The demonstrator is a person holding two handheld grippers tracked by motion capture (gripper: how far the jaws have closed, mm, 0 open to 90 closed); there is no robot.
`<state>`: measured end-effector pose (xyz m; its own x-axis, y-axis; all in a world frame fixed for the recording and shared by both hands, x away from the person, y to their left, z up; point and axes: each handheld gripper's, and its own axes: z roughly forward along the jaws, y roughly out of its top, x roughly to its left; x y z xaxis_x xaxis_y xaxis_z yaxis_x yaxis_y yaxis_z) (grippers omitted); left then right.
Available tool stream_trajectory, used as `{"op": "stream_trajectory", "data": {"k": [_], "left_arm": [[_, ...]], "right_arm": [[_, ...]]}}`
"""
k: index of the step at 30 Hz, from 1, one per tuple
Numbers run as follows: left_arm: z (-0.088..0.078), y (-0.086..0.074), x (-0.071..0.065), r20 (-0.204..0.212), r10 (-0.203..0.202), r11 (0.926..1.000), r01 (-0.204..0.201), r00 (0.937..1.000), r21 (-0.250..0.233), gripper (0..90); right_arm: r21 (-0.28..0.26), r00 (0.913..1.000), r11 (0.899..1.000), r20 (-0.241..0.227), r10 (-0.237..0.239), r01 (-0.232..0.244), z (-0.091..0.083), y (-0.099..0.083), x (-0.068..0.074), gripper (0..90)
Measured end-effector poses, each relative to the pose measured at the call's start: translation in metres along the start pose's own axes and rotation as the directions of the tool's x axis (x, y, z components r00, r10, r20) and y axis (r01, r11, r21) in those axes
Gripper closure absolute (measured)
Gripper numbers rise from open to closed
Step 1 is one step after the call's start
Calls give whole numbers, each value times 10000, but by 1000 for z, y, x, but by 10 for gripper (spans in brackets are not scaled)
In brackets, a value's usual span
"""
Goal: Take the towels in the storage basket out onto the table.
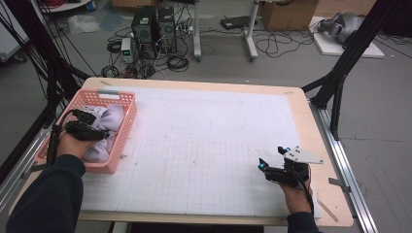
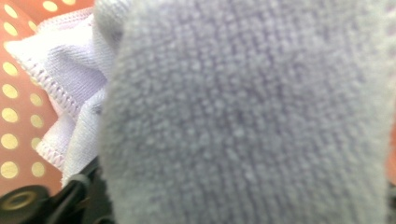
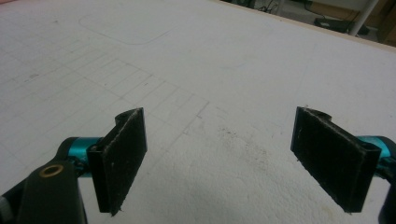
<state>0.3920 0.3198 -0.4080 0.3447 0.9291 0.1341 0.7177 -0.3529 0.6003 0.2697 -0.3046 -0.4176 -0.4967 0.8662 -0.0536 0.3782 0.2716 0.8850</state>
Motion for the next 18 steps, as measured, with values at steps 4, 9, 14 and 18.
{"op": "stream_trajectory", "data": {"k": [4,9,14,18], "left_arm": [[-5,-1,3,87,-494,9979,497,9987,-408,571],[-18,-2,10,405,-1407,9782,1452,9892,-1482,592],[-36,-3,19,897,-2359,9297,2515,9676,-2690,593],[-52,-2,22,961,-2350,9013,2538,9672,-3511,592]], "right_arm": [[21,10000,10000,20,-1,1,0,0,0,172],[-25,9999,9999,67,149,-149,-2,-1,-1,172],[-27,9998,9999,64,170,-170,-2,0,0,173],[-39,9999,9999,61,119,-118,-1,0,0,173]]}}
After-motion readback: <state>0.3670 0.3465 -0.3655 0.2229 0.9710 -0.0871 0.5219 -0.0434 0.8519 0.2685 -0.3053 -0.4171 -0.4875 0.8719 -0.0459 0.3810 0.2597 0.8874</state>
